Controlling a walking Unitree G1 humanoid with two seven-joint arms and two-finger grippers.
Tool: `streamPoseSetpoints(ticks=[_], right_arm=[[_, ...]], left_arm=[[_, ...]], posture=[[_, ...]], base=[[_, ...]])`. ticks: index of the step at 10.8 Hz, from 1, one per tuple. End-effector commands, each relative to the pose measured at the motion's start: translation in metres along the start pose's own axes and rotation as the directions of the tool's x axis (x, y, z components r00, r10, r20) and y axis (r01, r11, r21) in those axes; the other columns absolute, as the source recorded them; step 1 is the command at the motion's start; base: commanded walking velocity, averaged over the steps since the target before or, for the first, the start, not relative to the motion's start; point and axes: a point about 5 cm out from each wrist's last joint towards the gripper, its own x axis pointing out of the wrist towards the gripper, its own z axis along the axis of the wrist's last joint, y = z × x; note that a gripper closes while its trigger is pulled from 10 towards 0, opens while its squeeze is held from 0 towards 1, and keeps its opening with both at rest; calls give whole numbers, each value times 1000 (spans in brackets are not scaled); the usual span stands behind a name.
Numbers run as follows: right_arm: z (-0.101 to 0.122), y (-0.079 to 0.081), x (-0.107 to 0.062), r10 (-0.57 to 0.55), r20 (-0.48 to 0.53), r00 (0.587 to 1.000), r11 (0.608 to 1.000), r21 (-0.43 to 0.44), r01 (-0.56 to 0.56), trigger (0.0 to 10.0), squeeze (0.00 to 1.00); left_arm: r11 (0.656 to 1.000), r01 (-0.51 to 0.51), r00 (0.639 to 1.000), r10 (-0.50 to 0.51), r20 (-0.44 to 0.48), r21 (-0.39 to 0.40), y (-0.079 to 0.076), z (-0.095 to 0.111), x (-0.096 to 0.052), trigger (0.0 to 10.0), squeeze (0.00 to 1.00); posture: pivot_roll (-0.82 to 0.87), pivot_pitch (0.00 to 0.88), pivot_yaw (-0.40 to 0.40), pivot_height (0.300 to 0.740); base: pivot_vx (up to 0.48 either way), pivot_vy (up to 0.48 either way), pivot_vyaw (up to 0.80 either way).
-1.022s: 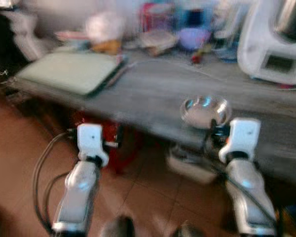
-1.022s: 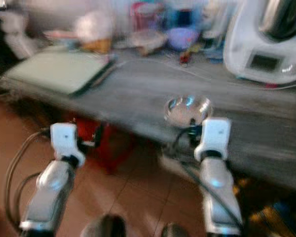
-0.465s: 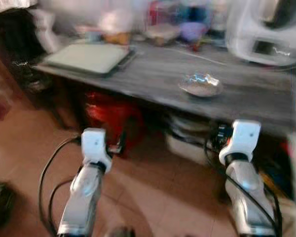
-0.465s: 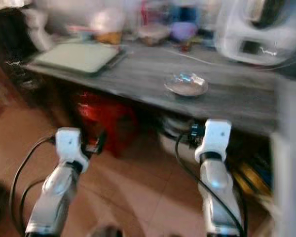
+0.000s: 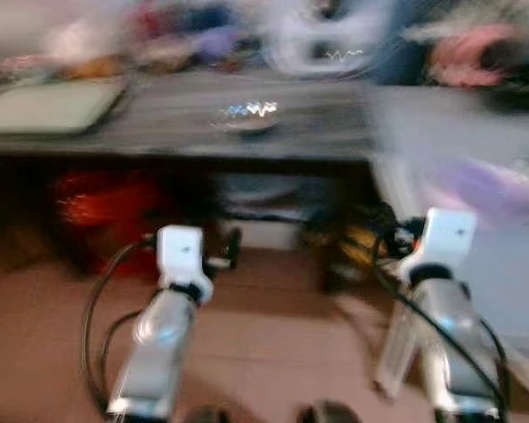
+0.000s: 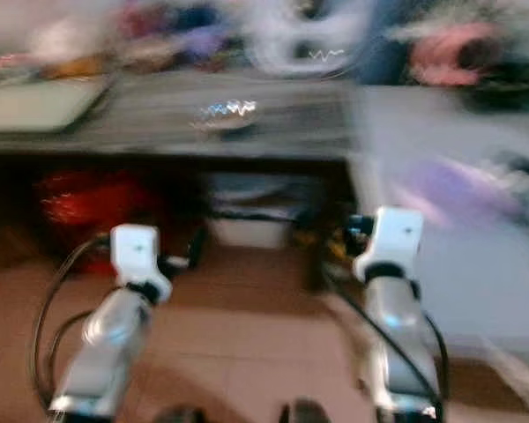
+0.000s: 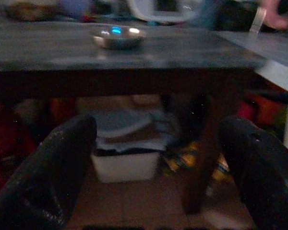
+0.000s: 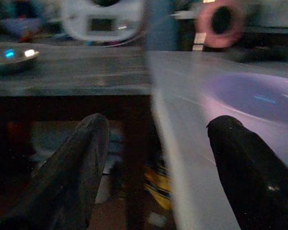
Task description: Setting the table
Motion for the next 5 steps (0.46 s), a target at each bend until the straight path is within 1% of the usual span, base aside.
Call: streamPoseSetpoints(ticks=[1, 2, 3, 5], right_arm=[[5, 5, 3, 27, 19, 999, 1000, -3, -27, 10000, 0], [7, 6, 3, 31, 26, 999, 1000, -2, -31, 10000, 0], [7, 7, 3, 37, 30, 999, 999, -7, -36, 10000, 0], [8, 7, 3, 41, 34, 999, 999, -12, -41, 10000, 0]], left_arm=[[1000, -8, 1000, 8, 23, -8, 3, 5, 0, 10000, 0], [1000, 13, 999, -12, 43, -15, 3, 8, -1, 10000, 0], [999, 29, 999, -29, 44, -15, 1, 9, -1, 10000, 0], [999, 46, 998, -45, 44, -20, -2, 10, 0, 10000, 0]], posture=[[-48, 0, 40, 740], [-48, 0, 42, 740], [-50, 0, 42, 740], [-52, 0, 44, 740]], base=[[0, 0, 0], [0, 0, 0], [0, 0, 0], [0, -480, 0]])
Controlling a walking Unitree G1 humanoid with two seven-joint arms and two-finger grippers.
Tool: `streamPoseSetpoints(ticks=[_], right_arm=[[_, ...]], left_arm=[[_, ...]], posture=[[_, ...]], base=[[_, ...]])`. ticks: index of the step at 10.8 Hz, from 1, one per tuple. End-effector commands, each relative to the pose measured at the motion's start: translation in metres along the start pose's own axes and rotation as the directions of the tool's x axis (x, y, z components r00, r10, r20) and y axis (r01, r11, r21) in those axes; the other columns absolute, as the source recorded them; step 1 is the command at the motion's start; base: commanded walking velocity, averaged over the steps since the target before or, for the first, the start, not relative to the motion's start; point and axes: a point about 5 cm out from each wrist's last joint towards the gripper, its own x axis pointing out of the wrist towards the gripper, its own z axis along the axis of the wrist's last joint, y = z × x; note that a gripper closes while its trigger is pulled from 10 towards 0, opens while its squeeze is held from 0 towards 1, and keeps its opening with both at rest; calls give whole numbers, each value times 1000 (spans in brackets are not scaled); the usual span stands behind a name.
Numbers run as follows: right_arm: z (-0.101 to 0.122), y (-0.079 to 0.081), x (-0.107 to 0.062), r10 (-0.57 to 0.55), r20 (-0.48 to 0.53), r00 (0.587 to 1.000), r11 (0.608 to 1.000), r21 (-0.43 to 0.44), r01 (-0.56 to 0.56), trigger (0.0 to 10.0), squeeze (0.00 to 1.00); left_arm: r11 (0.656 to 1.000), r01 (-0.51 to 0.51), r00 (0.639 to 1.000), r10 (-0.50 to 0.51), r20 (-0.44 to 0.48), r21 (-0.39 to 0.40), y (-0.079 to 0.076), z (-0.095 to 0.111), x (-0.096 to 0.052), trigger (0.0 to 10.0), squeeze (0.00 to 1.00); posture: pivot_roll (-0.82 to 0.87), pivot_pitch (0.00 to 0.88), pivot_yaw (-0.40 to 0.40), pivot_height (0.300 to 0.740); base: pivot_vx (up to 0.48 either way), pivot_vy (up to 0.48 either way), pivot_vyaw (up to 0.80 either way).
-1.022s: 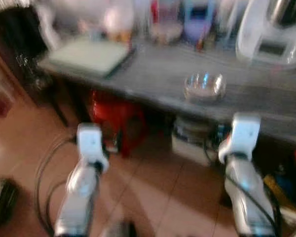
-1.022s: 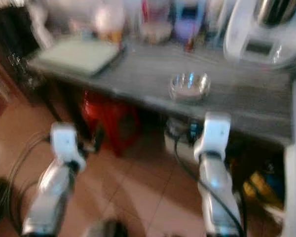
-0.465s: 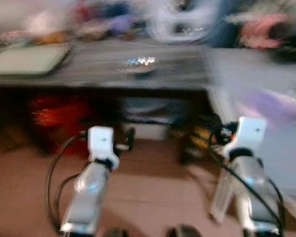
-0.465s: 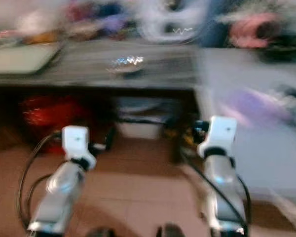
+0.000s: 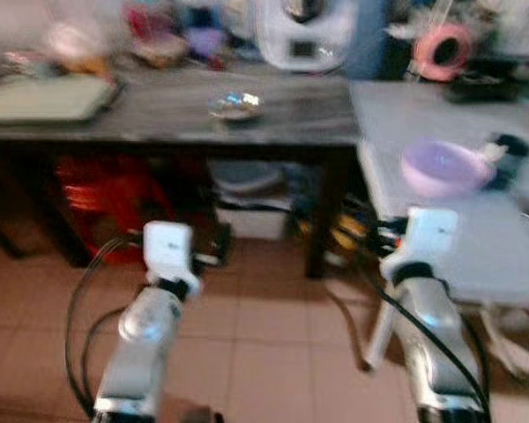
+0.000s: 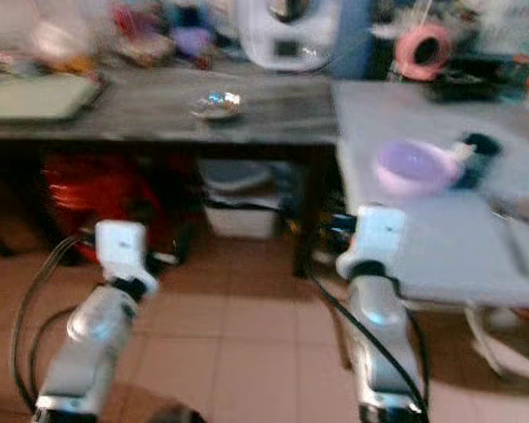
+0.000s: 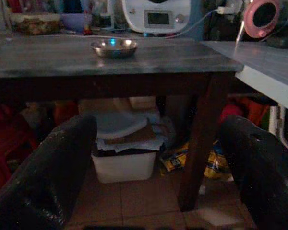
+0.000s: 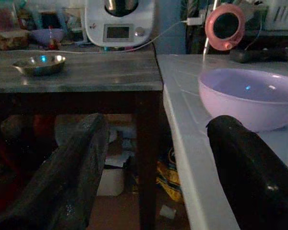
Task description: Setting the table
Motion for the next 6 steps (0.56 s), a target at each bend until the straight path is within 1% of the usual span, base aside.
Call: streamPoseSetpoints(ticks=[1, 3, 5, 6], right_arm=[[2, -7, 1, -22, 6, 1000, 1000, -12, 22, 10000, 0], [3, -6, 3, -17, 16, 1000, 1000, -14, 17, 10000, 0], [6, -6, 5, -15, 26, 1000, 1000, -20, 15, 10000, 0], [7, -6, 6, -15, 30, 999, 1000, -20, 15, 10000, 0]], left_arm=[[1000, 21, 1000, -21, 3, -7, -6, 2, 3, 10000, 0], [1000, 28, 1000, -28, 4, -8, -6, 2, 3, 10000, 0], [999, 42, 999, -42, 9, 22, -6, 4, 3, 10000, 0], [999, 46, 999, -46, 8, 21, -7, 3, 3, 10000, 0]], posture=[[-53, 0, 45, 740], [-54, 0, 49, 740], [-56, 0, 51, 740], [-56, 0, 53, 740]], base=[[0, -480, 0], [0, -480, 0], [0, -441, 0], [341, -334, 0]])
